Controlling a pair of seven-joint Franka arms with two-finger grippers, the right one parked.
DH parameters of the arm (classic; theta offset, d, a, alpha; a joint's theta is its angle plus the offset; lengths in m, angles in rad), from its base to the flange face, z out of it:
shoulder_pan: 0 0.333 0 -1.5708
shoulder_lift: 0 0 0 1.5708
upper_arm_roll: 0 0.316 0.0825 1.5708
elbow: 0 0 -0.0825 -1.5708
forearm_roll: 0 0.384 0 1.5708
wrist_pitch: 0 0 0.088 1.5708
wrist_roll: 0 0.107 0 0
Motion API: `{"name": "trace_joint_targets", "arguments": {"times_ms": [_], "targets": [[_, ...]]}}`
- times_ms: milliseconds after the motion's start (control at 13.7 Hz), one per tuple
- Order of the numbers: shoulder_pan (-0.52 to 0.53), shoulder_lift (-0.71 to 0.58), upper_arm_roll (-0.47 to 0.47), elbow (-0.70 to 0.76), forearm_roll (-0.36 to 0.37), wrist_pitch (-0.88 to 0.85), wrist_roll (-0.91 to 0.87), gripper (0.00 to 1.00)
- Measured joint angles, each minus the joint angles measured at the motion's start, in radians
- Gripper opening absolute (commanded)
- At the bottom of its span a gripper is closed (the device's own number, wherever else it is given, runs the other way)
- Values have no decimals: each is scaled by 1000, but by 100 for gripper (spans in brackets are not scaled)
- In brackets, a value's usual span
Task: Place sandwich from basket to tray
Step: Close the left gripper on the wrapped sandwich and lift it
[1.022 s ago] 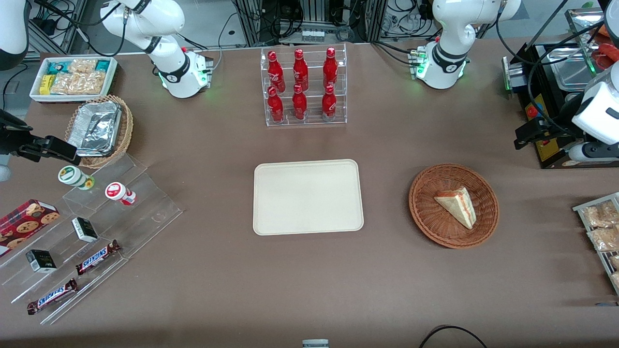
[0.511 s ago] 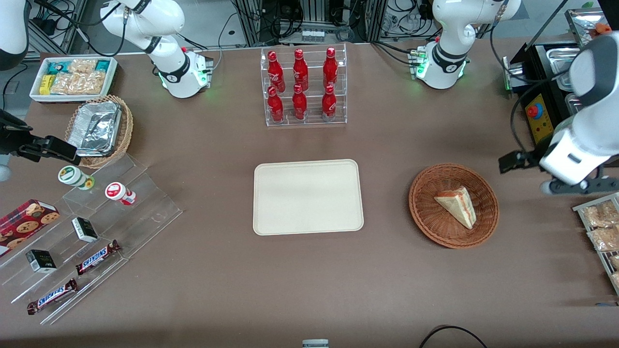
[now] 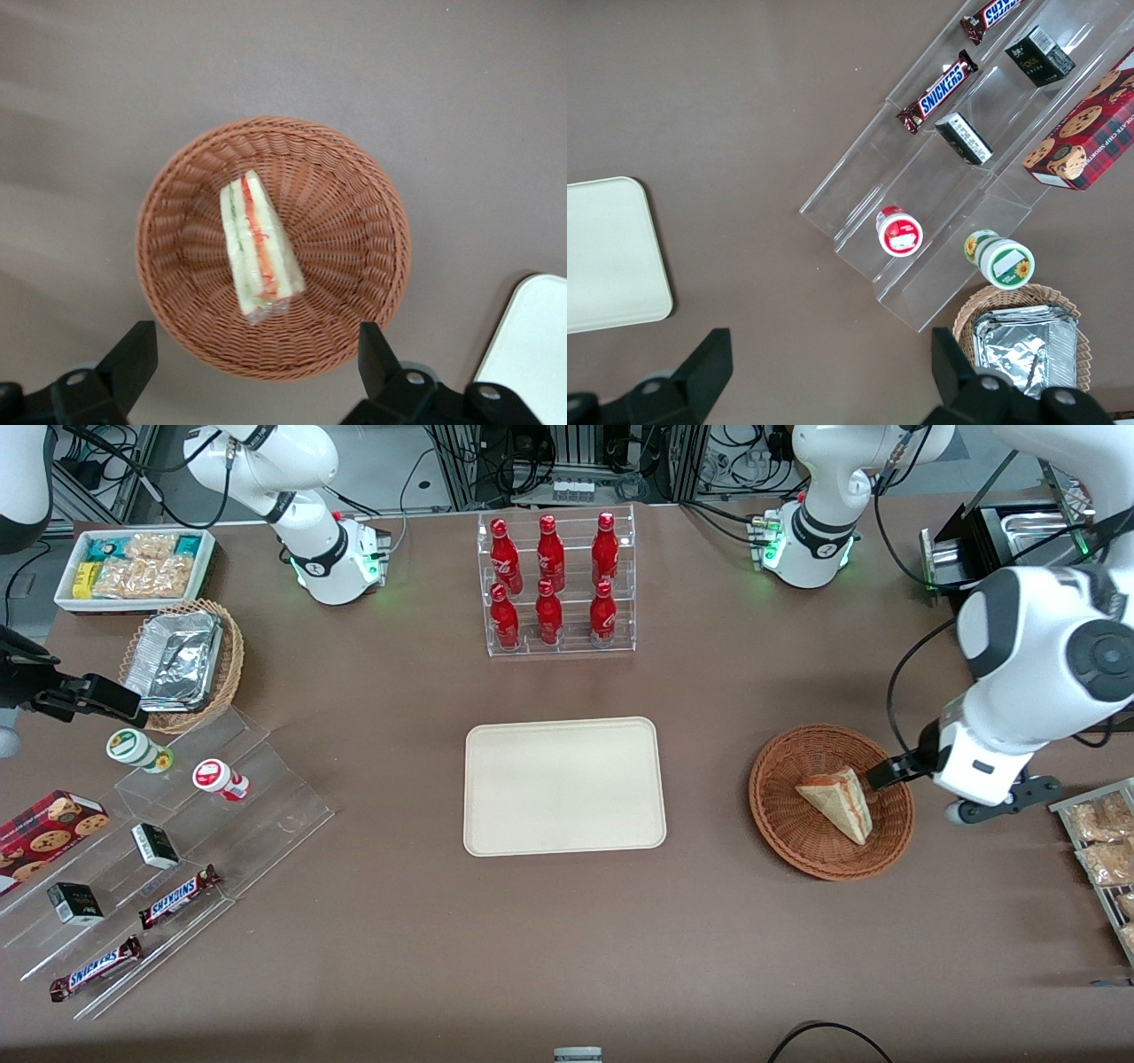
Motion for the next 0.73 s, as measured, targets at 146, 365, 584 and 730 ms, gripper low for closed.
{"name": "trace_joint_targets", "arguments": {"times_ms": [146, 365, 584, 730], "targets": [[-2, 26, -22, -4, 9, 29, -82, 100], [-15, 45, -37, -54, 21, 106, -171, 100], [-24, 46, -38, -106, 78, 138, -232, 100], [-24, 46, -37, -147, 92, 177, -259, 100]]}}
